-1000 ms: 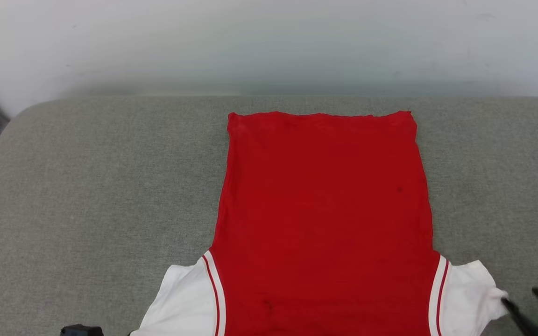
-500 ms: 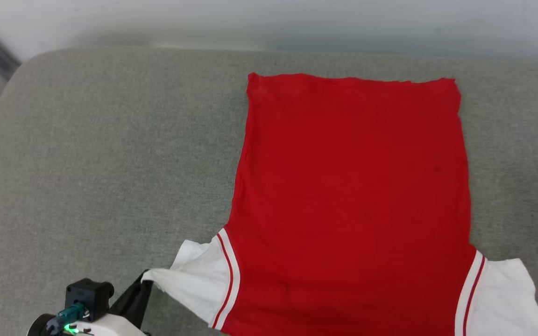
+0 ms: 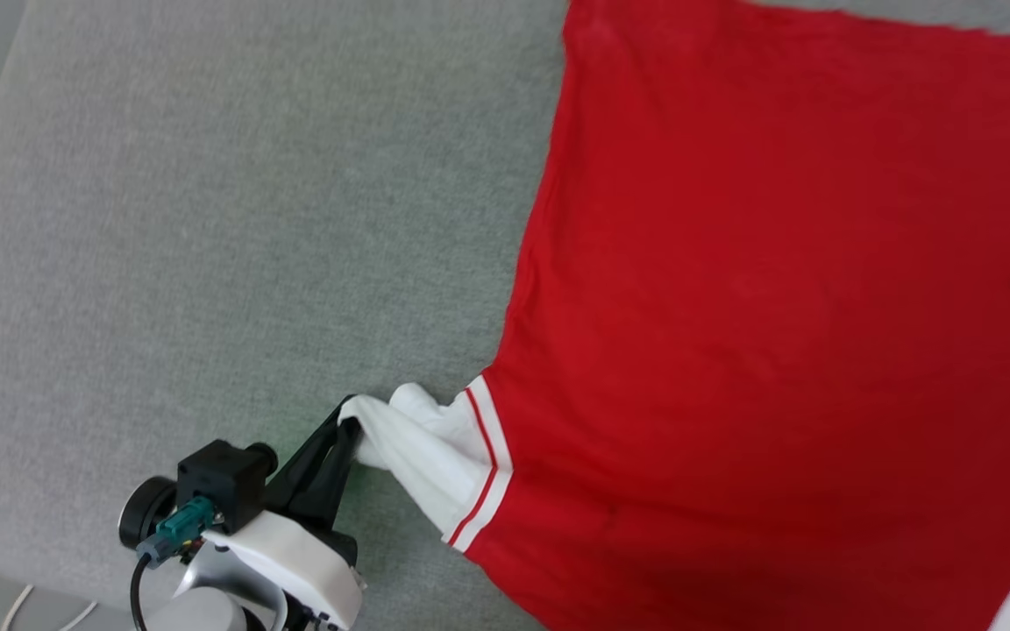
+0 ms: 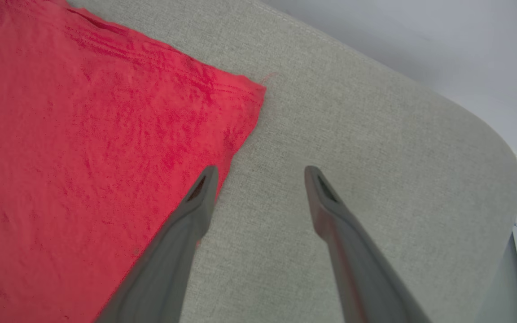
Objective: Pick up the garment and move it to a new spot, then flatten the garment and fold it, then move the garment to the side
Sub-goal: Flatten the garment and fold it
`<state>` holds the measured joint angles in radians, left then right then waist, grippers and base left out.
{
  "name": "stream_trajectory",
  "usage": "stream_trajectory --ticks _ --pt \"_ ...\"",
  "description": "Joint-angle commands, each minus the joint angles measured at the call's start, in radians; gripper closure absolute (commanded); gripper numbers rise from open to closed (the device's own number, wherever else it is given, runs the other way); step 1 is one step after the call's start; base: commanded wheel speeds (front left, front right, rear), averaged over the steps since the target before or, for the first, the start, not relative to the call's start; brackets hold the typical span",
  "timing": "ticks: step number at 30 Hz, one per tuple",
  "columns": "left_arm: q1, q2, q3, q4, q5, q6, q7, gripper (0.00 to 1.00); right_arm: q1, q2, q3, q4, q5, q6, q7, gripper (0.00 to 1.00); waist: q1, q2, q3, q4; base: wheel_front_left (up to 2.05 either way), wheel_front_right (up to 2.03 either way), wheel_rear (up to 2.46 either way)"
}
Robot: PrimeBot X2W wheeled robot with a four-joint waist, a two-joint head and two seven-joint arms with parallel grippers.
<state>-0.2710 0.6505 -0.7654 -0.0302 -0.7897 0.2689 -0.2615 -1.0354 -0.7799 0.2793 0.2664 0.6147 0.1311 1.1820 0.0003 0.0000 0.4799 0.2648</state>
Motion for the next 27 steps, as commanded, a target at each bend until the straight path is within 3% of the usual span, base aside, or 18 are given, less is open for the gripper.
stream_trajectory --ticks 1,7,15,16,17,24,27 --pt "-0.016 -0.009 0.010 -0.004 0.009 -0.005 -0.005 1.00 -0.031 0.013 -0.007 0.015 -0.018 -0.001 0.013 0.00 -0.0003 0.0000 0.076 0.062 0.00 0.00 0.00" --pt "-0.040 -0.049 0.045 -0.013 0.055 -0.026 -0.004 1.00 -0.090 0.059 -0.022 0.093 -0.107 -0.001 0.027 0.00 -0.0003 0.0000 0.164 0.091 0.00 0.00 0.00" --pt "-0.043 -0.083 0.070 0.018 0.095 -0.045 0.003 1.00 0.041 0.109 -0.024 0.184 -0.109 0.000 0.019 0.00 -0.0003 0.0000 0.196 0.088 0.00 0.00 0.00" --pt "-0.042 -0.083 0.073 0.022 0.099 -0.048 0.003 1.00 0.044 0.106 -0.021 0.180 -0.107 0.000 0.017 0.80 -0.0003 0.0000 0.190 0.085 0.00 0.00 0.00" --pt "-0.041 -0.082 0.077 0.026 0.102 -0.050 0.003 1.00 0.040 0.104 -0.023 0.172 -0.106 0.000 0.008 1.00 -0.0003 0.0000 0.183 0.081 0.00 0.00 0.00" --pt "0.003 -0.072 0.111 0.036 0.110 -0.041 -0.001 1.00 -0.011 0.106 -0.010 0.127 -0.084 0.000 -0.083 1.00 -0.0003 0.0000 0.082 0.034 0.00 0.00 0.00" --pt "0.033 -0.066 0.121 0.038 0.104 -0.035 -0.001 1.00 0.008 0.078 0.027 0.094 -0.049 -0.001 -0.108 1.00 -0.0003 0.0000 0.028 0.005 0.00 0.00 0.00"
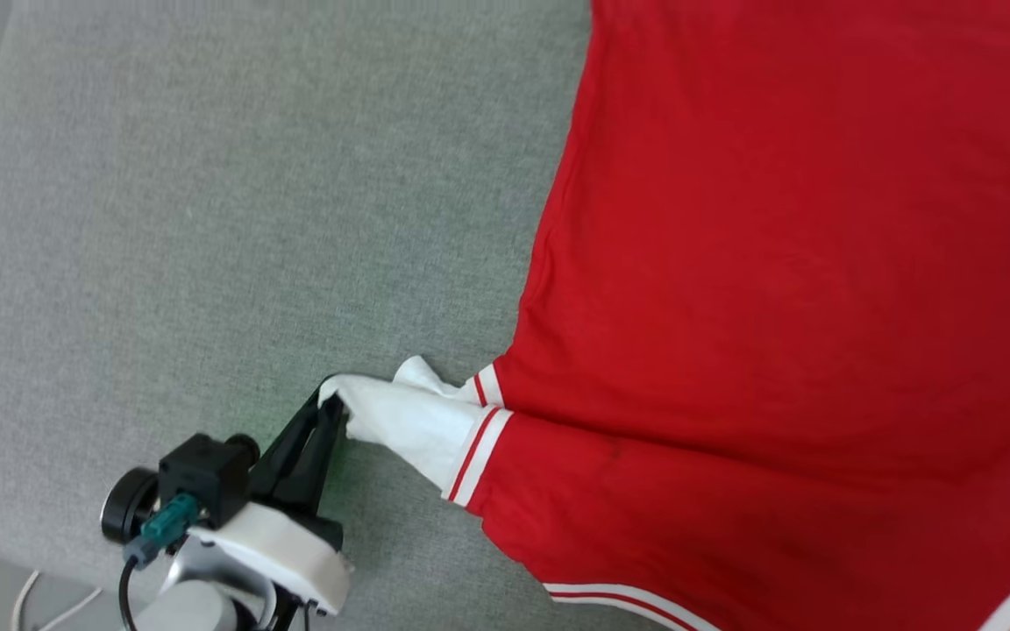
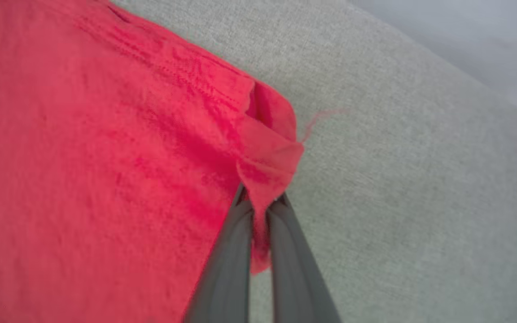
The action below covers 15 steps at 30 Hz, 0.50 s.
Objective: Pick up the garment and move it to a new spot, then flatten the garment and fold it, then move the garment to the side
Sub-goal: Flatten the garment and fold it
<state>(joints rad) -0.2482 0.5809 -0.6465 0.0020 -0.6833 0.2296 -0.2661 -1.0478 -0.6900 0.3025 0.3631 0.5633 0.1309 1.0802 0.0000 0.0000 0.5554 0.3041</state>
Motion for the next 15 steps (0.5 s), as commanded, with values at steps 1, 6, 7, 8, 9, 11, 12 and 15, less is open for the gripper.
stream_trajectory --ticks 1,6,7,8,9,11,12,15 --pt "0.023 0.008 0.006 0.006 -0.004 0.007 0.003 1.00 0.033 -0.032 0.021 -0.022 0.018 0.000 -0.012 1.00 0.0000 0.0000 -0.064 -0.043 0.00 0.00 0.00" --pt "0.085 0.028 0.025 0.009 -0.016 0.021 0.003 1.00 0.148 -0.140 0.096 -0.129 0.114 0.000 -0.059 1.00 0.0000 0.0000 -0.164 -0.092 0.00 0.00 0.00" --pt "0.097 0.032 0.026 0.011 -0.017 0.026 0.003 1.00 0.179 -0.162 0.106 -0.152 0.134 0.000 -0.072 1.00 0.0000 0.0000 -0.183 -0.102 0.00 0.00 0.00" --pt "0.107 0.037 0.025 0.011 -0.020 0.027 0.004 1.00 0.213 -0.188 0.116 -0.180 0.153 0.000 -0.084 1.00 0.0000 0.0000 -0.200 -0.109 0.00 0.00 0.00" --pt "0.118 0.040 0.027 0.009 -0.025 0.027 0.004 1.00 0.251 -0.211 0.123 -0.209 0.175 0.000 -0.095 1.00 0.0000 0.0000 -0.217 -0.117 0.00 0.00 0.00" --pt "0.140 0.050 0.030 0.008 -0.031 0.034 0.004 1.00 0.338 -0.255 0.125 -0.262 0.216 0.000 -0.113 1.00 0.0000 0.0000 -0.244 -0.132 0.00 0.00 0.00" --pt "0.149 0.056 0.032 0.008 -0.033 0.039 0.005 1.00 0.384 -0.279 0.125 -0.288 0.234 0.000 -0.119 1.00 0.0000 0.0000 -0.255 -0.140 0.00 0.00 0.00" --pt "0.174 0.064 0.038 -0.003 -0.042 0.048 0.003 1.00 0.530 -0.339 0.106 -0.345 0.275 -0.001 -0.152 1.00 0.0000 0.0000 -0.279 -0.162 0.00 0.00 0.00"
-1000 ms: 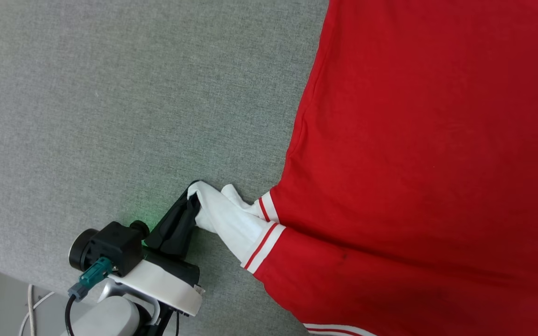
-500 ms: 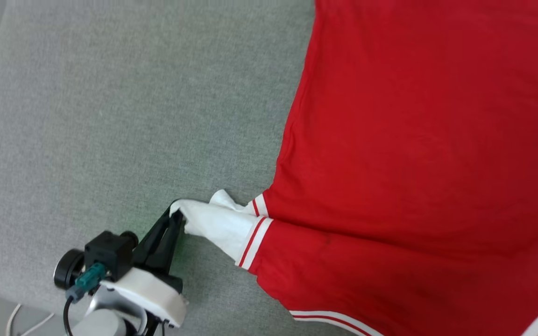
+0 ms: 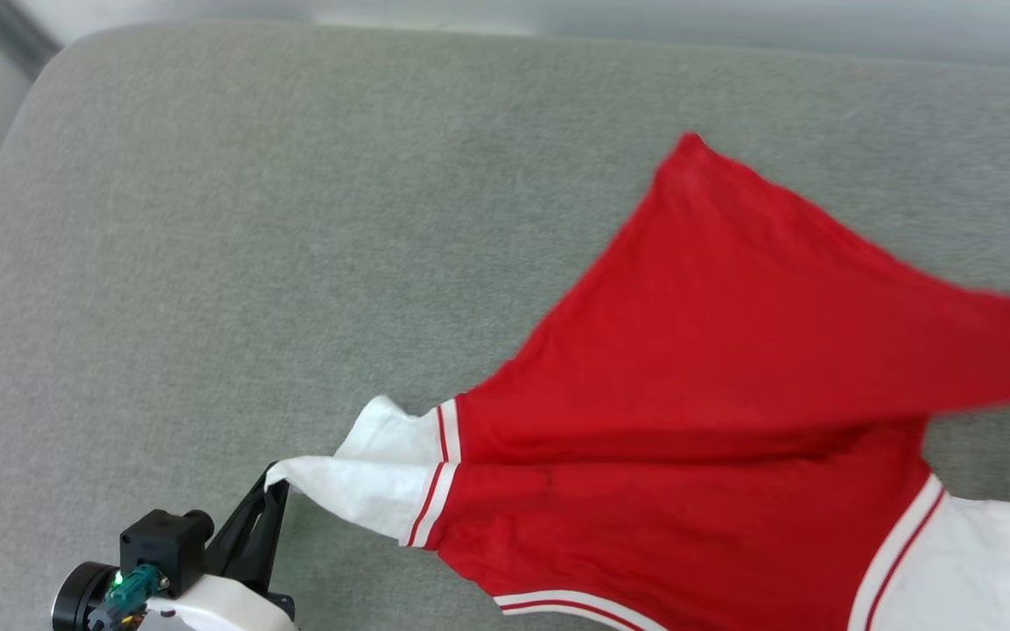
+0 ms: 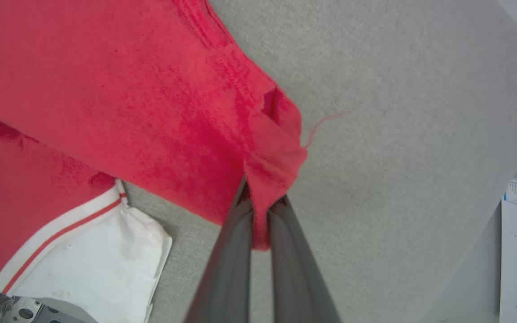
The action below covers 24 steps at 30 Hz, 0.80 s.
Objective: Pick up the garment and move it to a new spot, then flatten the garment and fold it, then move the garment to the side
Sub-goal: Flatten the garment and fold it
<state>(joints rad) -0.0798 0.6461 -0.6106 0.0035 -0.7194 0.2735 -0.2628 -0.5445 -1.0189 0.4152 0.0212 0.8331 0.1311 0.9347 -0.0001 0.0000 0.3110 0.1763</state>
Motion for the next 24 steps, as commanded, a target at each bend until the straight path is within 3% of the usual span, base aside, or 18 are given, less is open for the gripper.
stream_trajectory --ticks 1,7,15,16,17,18,24 --pt "0.015 0.003 0.004 -0.008 -0.006 0.007 0.000 1.00 0.086 -0.025 -0.014 -0.011 0.017 -0.001 -0.020 1.00 0.0001 0.0000 -0.041 -0.040 0.00 0.00 0.00" --pt "0.042 0.018 0.008 -0.026 -0.012 0.022 0.000 1.00 0.418 -0.031 -0.074 -0.002 0.059 -0.001 -0.116 1.00 0.0001 0.0000 -0.056 -0.065 0.00 0.00 0.00" --pt "0.052 0.025 0.004 -0.031 -0.015 0.026 0.007 1.00 0.679 0.105 -0.189 0.029 0.065 -0.001 -0.244 1.00 0.0001 0.0000 -0.052 -0.078 0.00 0.00 0.00" --pt "0.055 0.028 0.006 -0.032 -0.015 0.028 0.007 1.00 0.681 0.112 -0.208 0.022 0.062 -0.001 -0.252 0.80 0.0001 0.0000 -0.053 -0.081 0.00 0.00 0.00" --pt "0.054 0.029 0.007 -0.033 -0.015 0.027 0.008 1.00 0.680 0.112 -0.234 0.011 0.053 -0.001 -0.262 0.35 0.0001 0.0000 -0.054 -0.082 0.00 0.00 0.00" --pt "0.053 0.031 0.008 -0.033 -0.016 0.028 0.010 1.00 0.670 0.108 -0.258 -0.003 0.046 -0.001 -0.265 0.00 0.0001 0.0000 -0.055 -0.084 0.00 0.00 0.00" --pt "0.047 0.032 0.005 -0.042 -0.012 0.031 0.010 1.00 0.578 0.058 -0.344 -0.126 -0.004 -0.001 -0.257 0.00 0.0001 0.0000 -0.053 -0.081 0.00 0.00 0.00"
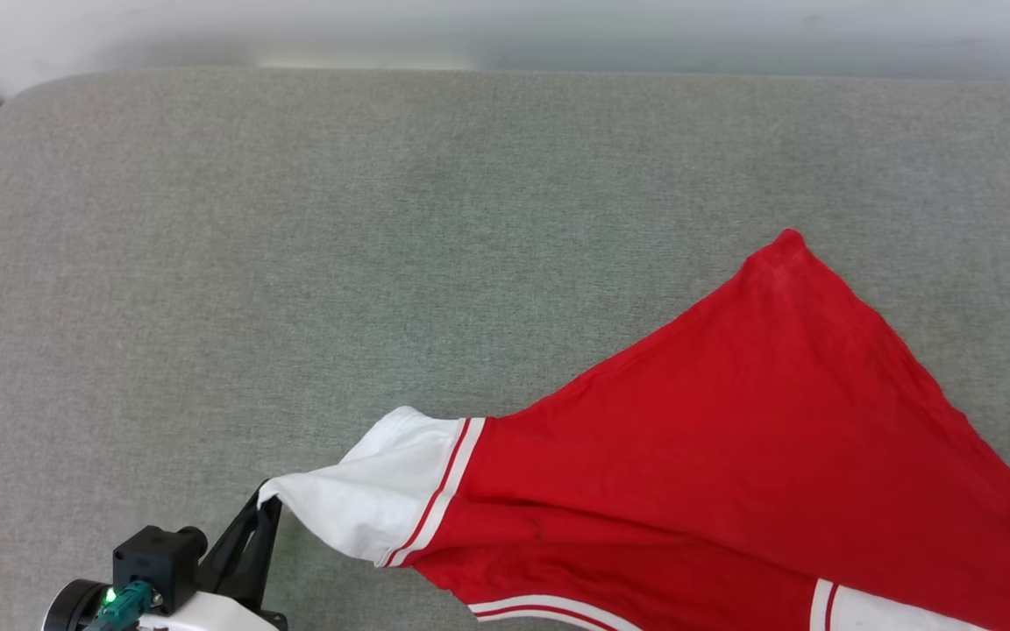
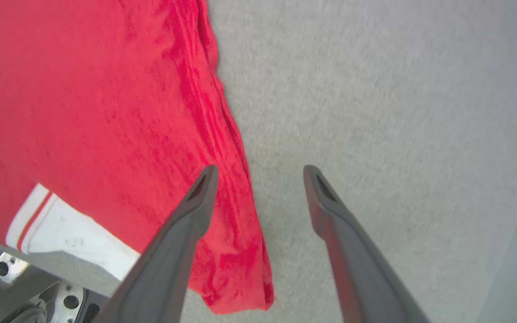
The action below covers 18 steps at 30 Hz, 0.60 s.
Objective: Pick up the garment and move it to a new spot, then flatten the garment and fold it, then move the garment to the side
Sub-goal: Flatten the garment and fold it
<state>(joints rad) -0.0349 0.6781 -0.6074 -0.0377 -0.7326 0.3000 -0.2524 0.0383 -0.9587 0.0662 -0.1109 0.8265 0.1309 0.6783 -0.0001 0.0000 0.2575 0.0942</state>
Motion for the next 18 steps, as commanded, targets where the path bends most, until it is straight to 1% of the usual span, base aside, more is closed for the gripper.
stream_trajectory --ticks 1,3,5,7,10,13,18 --pt "-0.002 -0.002 0.000 -0.004 0.004 0.005 0.000 1.00 -0.028 -0.011 -0.011 -0.020 -0.003 0.000 0.008 0.00 0.0001 0.0000 0.004 0.005 0.00 0.00 0.00" --pt "-0.013 -0.006 -0.005 -0.010 0.008 0.004 0.001 1.00 -0.089 -0.040 -0.030 -0.070 -0.015 0.000 0.032 0.00 0.0001 0.0000 0.013 0.015 0.00 0.00 0.00" --pt "-0.027 -0.010 -0.010 -0.016 0.017 0.000 0.004 1.00 -0.163 -0.068 -0.027 -0.111 -0.020 0.000 0.067 0.00 0.0001 0.0000 0.027 0.030 0.00 0.00 0.00" --pt "-0.043 -0.014 -0.015 -0.019 0.024 -0.005 0.007 1.00 -0.247 -0.092 0.001 -0.135 -0.025 0.000 0.114 0.00 0.0001 0.0000 0.043 0.049 0.00 0.00 0.00" --pt "-0.071 -0.023 -0.022 -0.024 0.037 -0.008 0.007 1.00 -0.393 -0.090 0.074 -0.137 -0.023 0.000 0.191 0.00 0.0001 0.0000 0.074 0.076 0.00 0.00 0.00" --pt "-0.090 -0.037 -0.024 -0.027 0.045 -0.010 0.005 1.00 -0.550 -0.052 0.171 -0.096 -0.040 0.000 0.280 0.00 0.0001 0.0000 0.110 0.101 0.00 0.00 0.00" --pt "-0.126 -0.061 -0.033 -0.024 0.060 -0.022 0.001 1.00 -0.786 0.070 0.327 0.040 -0.108 0.000 0.410 0.00 0.0001 0.0000 0.169 0.141 0.00 0.00 0.00"
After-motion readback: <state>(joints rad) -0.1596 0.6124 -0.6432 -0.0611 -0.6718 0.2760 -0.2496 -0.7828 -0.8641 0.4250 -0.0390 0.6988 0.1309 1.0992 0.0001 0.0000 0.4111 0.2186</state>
